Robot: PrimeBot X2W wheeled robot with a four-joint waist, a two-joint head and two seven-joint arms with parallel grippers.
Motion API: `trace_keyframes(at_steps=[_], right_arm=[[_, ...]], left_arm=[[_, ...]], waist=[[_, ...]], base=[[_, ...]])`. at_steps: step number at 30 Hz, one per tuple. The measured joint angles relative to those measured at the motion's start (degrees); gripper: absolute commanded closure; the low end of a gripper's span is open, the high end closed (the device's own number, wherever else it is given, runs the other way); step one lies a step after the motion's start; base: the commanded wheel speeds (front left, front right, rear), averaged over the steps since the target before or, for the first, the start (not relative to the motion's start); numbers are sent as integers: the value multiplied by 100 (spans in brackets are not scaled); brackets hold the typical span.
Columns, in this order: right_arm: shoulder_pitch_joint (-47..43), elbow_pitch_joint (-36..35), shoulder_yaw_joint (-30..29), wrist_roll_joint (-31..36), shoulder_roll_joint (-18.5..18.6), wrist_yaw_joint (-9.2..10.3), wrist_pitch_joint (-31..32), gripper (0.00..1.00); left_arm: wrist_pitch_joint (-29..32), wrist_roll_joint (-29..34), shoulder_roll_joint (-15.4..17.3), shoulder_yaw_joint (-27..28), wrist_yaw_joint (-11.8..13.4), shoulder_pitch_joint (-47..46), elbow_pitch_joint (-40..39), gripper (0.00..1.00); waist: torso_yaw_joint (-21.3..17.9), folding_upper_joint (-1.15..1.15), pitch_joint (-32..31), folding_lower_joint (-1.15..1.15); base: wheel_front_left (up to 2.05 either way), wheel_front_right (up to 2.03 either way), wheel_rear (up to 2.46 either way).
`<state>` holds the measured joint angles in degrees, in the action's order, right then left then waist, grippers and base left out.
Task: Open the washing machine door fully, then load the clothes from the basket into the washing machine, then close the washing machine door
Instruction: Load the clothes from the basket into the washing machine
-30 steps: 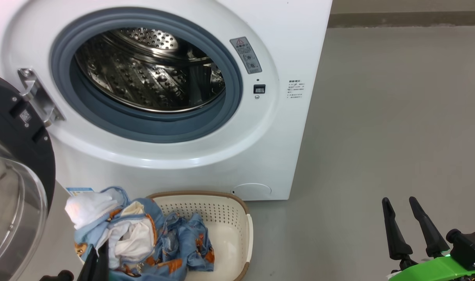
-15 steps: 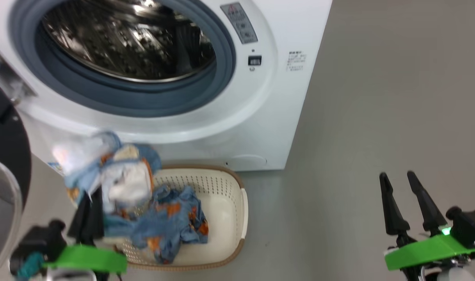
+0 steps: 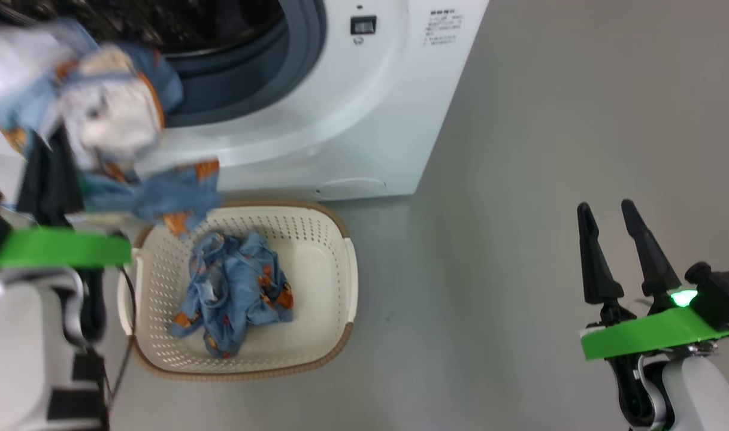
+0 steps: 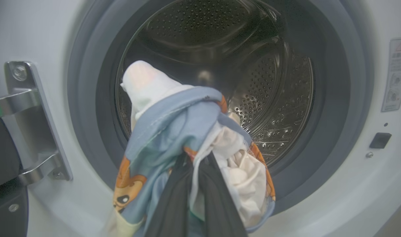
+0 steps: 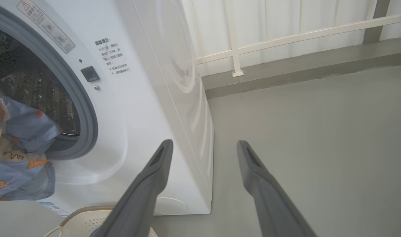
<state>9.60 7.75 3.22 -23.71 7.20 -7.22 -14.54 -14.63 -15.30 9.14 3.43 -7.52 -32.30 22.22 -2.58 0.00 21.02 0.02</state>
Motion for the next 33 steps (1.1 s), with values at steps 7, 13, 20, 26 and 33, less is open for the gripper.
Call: trace_keyframes(at_steps=[7,13,20,26,33], right_arm=[[330,-37,0,0,-90,0,0,0],[509,-47,1,0,-149,0,0,0],[662,-64,45,0,-207,0,0,0],[762,-58,169,-1,-263,0,0,0],[779,-60,223,-2,-291,0,0,0]], left_arm=[[0,9,177,79,0,-1368,845,100],[-1,163,390,69,0,-2233,1455,100],[-1,508,478,-62,2,-3226,2336,100],[-1,715,624,-176,8,-3836,3072,100],[-1,920,824,-337,60,-4298,3555,100]], waist=[[-191,0,515,0],[-303,0,815,-1],[-454,0,1166,-1],[-636,0,1319,-1],[-860,0,1415,-1]], base=[[0,0,0],[0,0,0],[0,0,0],[0,0,0],[0,0,0]])
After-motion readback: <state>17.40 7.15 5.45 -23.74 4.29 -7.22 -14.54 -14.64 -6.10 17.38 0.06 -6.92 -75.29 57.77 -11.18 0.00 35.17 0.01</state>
